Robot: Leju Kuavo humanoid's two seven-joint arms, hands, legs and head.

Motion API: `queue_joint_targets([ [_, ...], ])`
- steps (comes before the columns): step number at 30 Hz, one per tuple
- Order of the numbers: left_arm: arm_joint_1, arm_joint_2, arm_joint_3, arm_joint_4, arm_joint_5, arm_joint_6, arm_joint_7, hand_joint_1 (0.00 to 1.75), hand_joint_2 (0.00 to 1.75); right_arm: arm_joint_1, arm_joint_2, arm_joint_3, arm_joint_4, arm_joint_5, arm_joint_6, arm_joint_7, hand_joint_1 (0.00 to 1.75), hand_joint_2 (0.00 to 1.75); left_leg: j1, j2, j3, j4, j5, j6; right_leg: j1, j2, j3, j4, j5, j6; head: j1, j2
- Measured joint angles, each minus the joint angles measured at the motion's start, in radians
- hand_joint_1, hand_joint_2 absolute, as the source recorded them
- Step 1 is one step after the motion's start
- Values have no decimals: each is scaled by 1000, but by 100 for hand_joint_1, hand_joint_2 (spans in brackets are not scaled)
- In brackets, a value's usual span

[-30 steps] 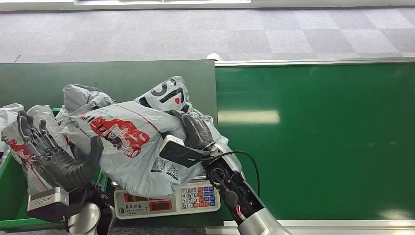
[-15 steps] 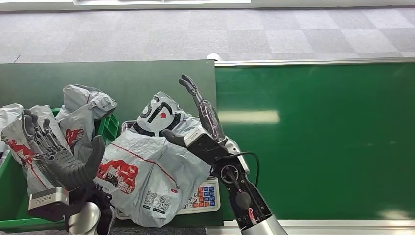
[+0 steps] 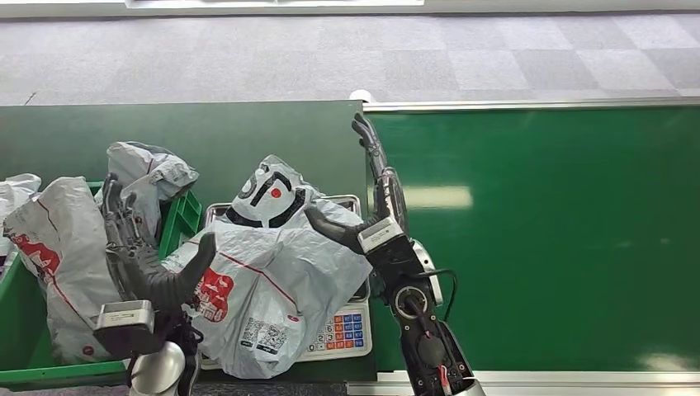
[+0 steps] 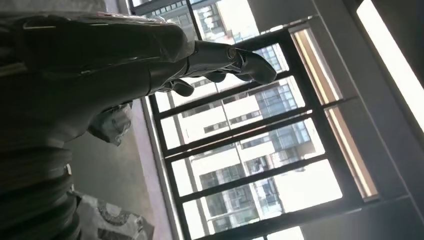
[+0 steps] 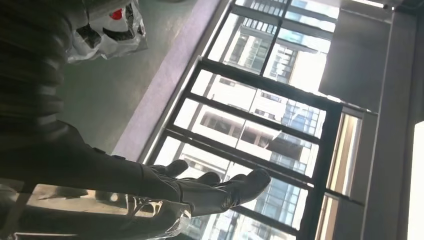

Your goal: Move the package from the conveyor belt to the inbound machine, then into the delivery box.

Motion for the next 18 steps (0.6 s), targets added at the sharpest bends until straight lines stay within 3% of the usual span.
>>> queue_joint_targets([
  [5,11,11,-67,44,-197,-71,80,0,175,113,-30,-16,-219,68,-104,52,0,175,-1,0,-1,0,-1,0,-1,0,-1,0,0,0,0,0],
  [10,23,17,-104,95,-236,-92,135,0,175,222,-70,-34,-429,115,-130,99,0,175,-1,1,-2,0,-1,0,-1,1,-3,-1,0,0,0,0],
  [18,21,14,-135,171,-248,-109,180,0,175,289,-88,-75,-527,85,-116,93,0,175,0,1,-2,0,-1,-1,0,1,-2,0,0,0,0,0],
])
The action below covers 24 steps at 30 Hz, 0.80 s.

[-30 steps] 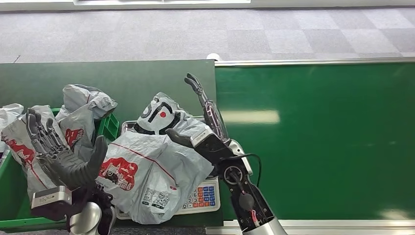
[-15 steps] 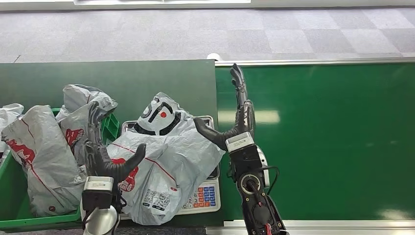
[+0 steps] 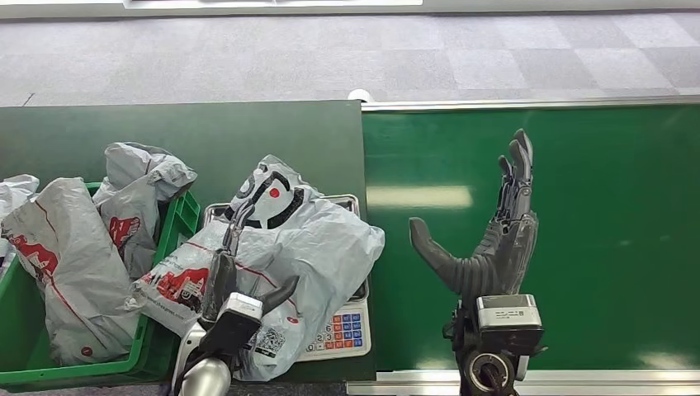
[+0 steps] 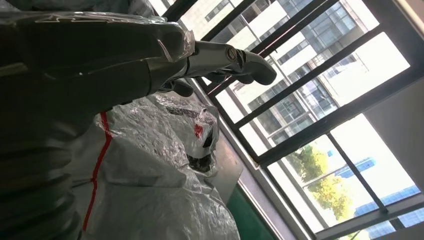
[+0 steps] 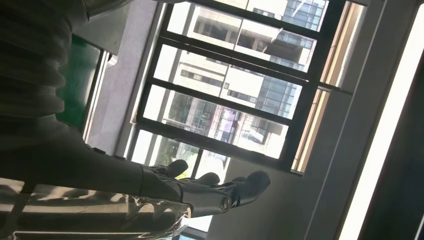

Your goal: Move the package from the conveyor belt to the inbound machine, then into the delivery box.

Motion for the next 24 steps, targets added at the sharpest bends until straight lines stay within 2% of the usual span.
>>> queue_joint_targets([
  [5,-13,-4,-24,46,-41,12,31,0,175,16,0,-8,-12,-27,43,-21,0,175,0,0,0,0,0,0,0,0,0,0,0,0,0,0],
  [13,-48,-22,-39,133,-198,164,127,0,175,43,0,-17,-33,-50,59,-54,0,175,0,-1,0,0,0,0,0,0,0,0,0,0,0,0],
  [14,-50,-24,-38,142,-213,180,134,10,175,48,0,-16,-38,-54,59,-60,0,175,0,0,0,0,0,0,0,0,0,0,0,0,0,0],
  [17,-55,-26,-36,162,-239,206,144,112,175,60,-1,-15,-50,-58,59,-65,0,175,0,0,0,0,0,0,0,0,0,0,0,0,0,0],
  [18,-57,-26,-36,168,-244,210,146,139,175,63,-1,-15,-54,-59,59,-66,0,175,0,0,0,0,0,0,0,0,0,0,0,0,0,0],
  [21,-63,-26,-33,189,-255,216,150,154,175,71,-2,-13,-62,-61,57,-66,0,175,0,0,0,0,0,0,0,0,0,0,0,0,0,0],
  [24,-67,-27,-31,206,-269,216,159,160,175,76,-2,-13,-64,-62,53,-67,0,175,0,0,0,0,0,0,0,0,0,0,0,0,0,0],
])
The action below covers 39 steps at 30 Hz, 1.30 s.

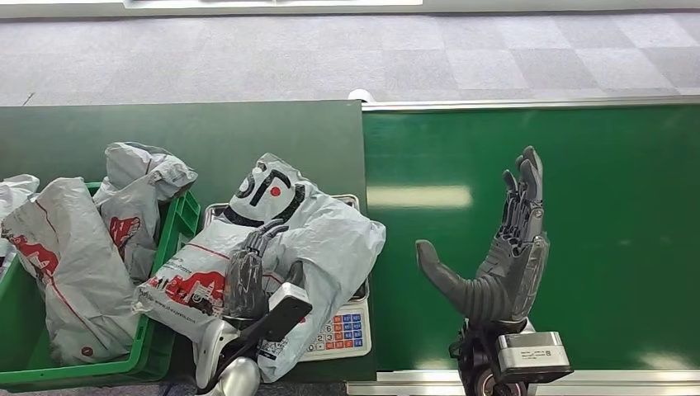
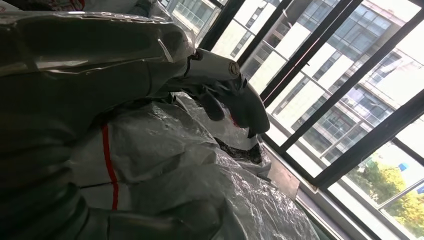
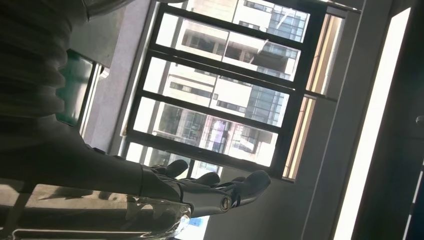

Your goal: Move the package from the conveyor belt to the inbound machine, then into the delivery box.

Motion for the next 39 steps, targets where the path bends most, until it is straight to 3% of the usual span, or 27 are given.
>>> queue_joint_targets([
  [24,-38,-2,-7,97,-82,-110,66,174,175,14,-6,0,-1,-9,-5,-15,0,175,0,0,2,0,0,0,0,-1,3,0,0,0,0,0],
  [28,-35,-7,-3,87,55,-51,-39,175,175,6,-6,0,-1,-8,-8,-14,0,175,0,0,2,0,0,0,0,0,3,0,0,0,0,0],
  [32,-9,-6,3,-13,280,6,-154,175,175,-5,-6,0,-1,-9,-21,-12,0,175,0,0,2,0,0,0,0,0,2,0,0,0,0,0],
  [39,36,9,21,-231,420,45,-218,175,175,-14,-6,-1,8,-54,-1,-15,0,175,0,0,0,0,0,0,0,0,1,0,0,0,0,0],
])
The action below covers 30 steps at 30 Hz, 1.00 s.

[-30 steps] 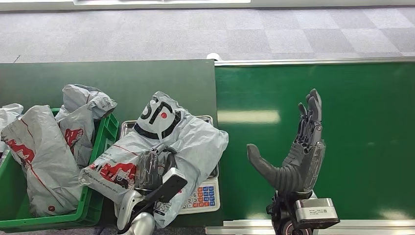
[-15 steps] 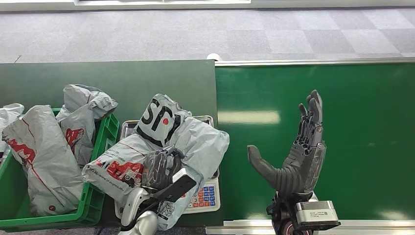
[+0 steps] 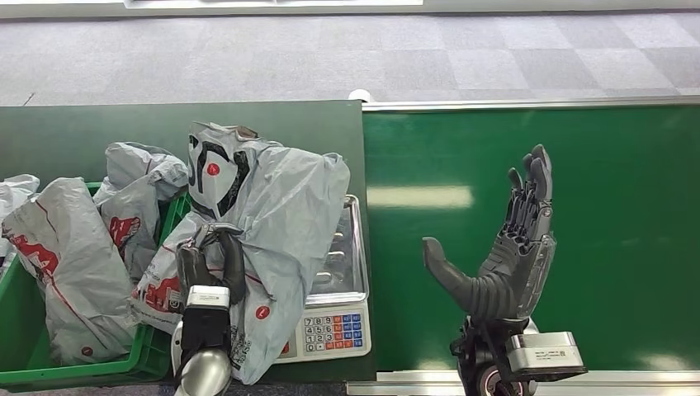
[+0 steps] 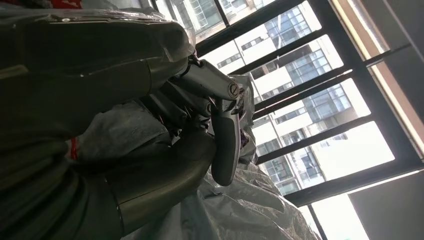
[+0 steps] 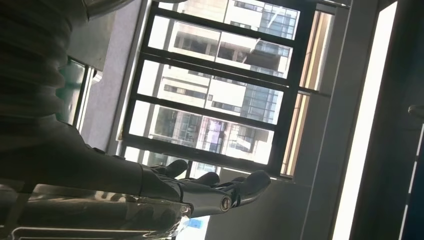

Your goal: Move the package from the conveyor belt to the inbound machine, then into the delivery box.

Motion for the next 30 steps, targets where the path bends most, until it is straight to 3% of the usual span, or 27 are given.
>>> queue_joint_targets([
  [4,12,7,8,-51,15,19,-22,175,175,-5,0,0,8,-9,13,0,0,175,0,0,0,0,0,0,0,0,0,0,0,0,0,0],
  [7,16,16,31,-91,50,86,-75,175,175,-14,0,0,31,-15,41,8,0,175,0,0,0,0,0,0,0,0,0,0,0,0,0,0],
  [14,26,59,145,-246,89,202,-208,175,175,-29,0,-1,169,-23,74,0,0,175,1,0,0,0,0,0,1,0,0,0,0,0,0,0],
  [19,10,73,313,-317,136,208,-235,175,175,-11,0,-4,251,-40,69,-23,0,175,1,0,0,0,0,0,1,0,0,0,-1,0,0,0],
  [25,-41,130,564,-297,252,209,-232,175,175,14,-6,-9,318,-74,48,-34,0,175,1,0,0,-1,0,0,1,0,-1,0,-1,-1,0,0],
  [30,-61,161,658,-264,241,208,-202,175,175,23,-8,-16,341,-80,43,-35,0,175,1,0,0,-1,0,0,1,0,-1,0,-1,-1,0,0],
])
